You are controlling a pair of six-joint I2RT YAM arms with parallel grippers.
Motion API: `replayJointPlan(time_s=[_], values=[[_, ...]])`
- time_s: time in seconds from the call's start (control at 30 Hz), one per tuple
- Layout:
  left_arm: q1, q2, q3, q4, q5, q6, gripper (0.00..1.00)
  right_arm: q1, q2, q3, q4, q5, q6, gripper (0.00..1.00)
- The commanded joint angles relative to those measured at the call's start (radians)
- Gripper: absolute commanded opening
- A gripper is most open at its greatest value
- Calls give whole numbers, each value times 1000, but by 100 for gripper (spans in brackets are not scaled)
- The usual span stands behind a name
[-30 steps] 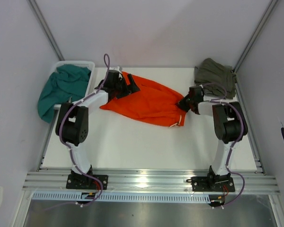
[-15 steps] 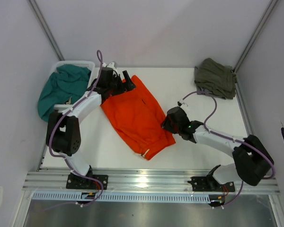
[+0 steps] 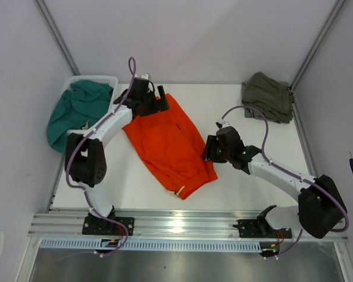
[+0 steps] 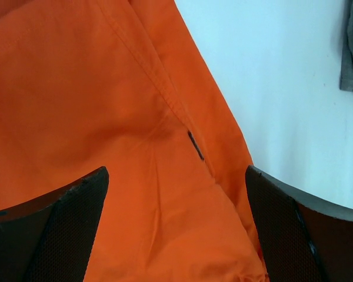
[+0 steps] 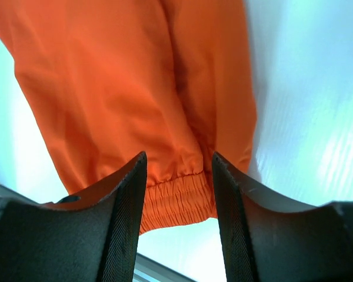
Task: Fold and stack the shorts
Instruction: Fold the shorts
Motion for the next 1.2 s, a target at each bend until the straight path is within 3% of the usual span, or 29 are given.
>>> replayJointPlan(time_s=[0.0, 0.33, 0.57, 0.63, 0.67, 0.8, 0.87, 1.0, 1.17], values=[[-11, 84, 144, -101, -53, 30, 99, 4, 16, -22, -9, -103, -78, 51], [-14, 316, 470, -297, -134, 32, 99, 5, 102, -80, 60, -187, -82, 53], [-14, 388, 556, -329, -134, 38, 98, 45, 139, -106, 75, -193, -70, 47], [-12, 402, 578, -345, -139, 43, 98, 55, 145, -108, 77, -189, -65, 39], [-12, 416, 593, -352, -140, 44, 98, 64, 145, -106, 77, -187, -64, 29], [-8, 448, 635, -366, -146, 49, 96, 84, 125, -94, 57, -166, -55, 6], [-6, 464, 662, -371, -139, 49, 91, 91, 108, -91, 48, -144, -50, 0], [0, 534, 739, -395, -145, 44, 79, 116, 81, -94, 41, -140, -44, 0], [15, 599, 776, -377, -123, 15, 78, 189, 49, -80, 20, -84, -35, 0]])
